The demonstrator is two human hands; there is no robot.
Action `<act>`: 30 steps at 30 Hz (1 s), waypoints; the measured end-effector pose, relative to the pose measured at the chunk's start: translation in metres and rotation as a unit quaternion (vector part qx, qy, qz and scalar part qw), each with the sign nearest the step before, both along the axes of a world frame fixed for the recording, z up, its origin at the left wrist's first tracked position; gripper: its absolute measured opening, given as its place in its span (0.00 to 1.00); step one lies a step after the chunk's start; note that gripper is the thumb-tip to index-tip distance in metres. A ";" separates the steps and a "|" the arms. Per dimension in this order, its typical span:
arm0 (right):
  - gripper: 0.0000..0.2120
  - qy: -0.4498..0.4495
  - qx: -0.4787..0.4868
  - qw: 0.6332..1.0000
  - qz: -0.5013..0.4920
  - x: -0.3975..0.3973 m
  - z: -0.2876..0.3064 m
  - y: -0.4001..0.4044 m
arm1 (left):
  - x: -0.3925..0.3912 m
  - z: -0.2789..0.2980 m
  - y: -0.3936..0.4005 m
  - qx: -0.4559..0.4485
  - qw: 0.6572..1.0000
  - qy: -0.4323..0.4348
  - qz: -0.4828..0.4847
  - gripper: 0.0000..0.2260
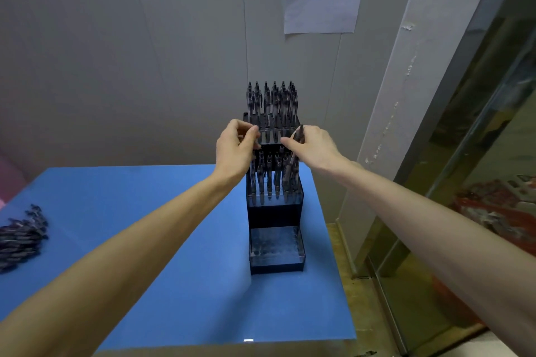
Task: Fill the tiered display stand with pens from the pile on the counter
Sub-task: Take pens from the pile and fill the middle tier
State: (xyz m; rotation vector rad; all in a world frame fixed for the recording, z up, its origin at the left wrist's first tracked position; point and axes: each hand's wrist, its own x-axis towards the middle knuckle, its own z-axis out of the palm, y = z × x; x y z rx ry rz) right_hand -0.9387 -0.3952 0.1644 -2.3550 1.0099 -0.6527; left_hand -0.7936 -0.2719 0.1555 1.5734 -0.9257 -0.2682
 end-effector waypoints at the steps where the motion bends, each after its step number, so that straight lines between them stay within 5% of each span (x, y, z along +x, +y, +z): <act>1: 0.20 -0.003 0.007 1.000 -0.004 -0.003 -0.001 0.000 | -0.001 0.000 0.000 -0.003 1.000 -0.003 0.001 0.05; 15: 0.09 -0.013 0.058 0.998 0.000 -0.019 -0.002 0.006 | -0.004 -0.010 0.003 0.010 1.000 -0.023 -0.001 0.04; 30: 0.08 -0.036 -0.053 0.998 -0.030 0.003 -0.015 0.022 | 0.001 -0.018 0.001 0.143 0.967 -0.209 -0.040 0.08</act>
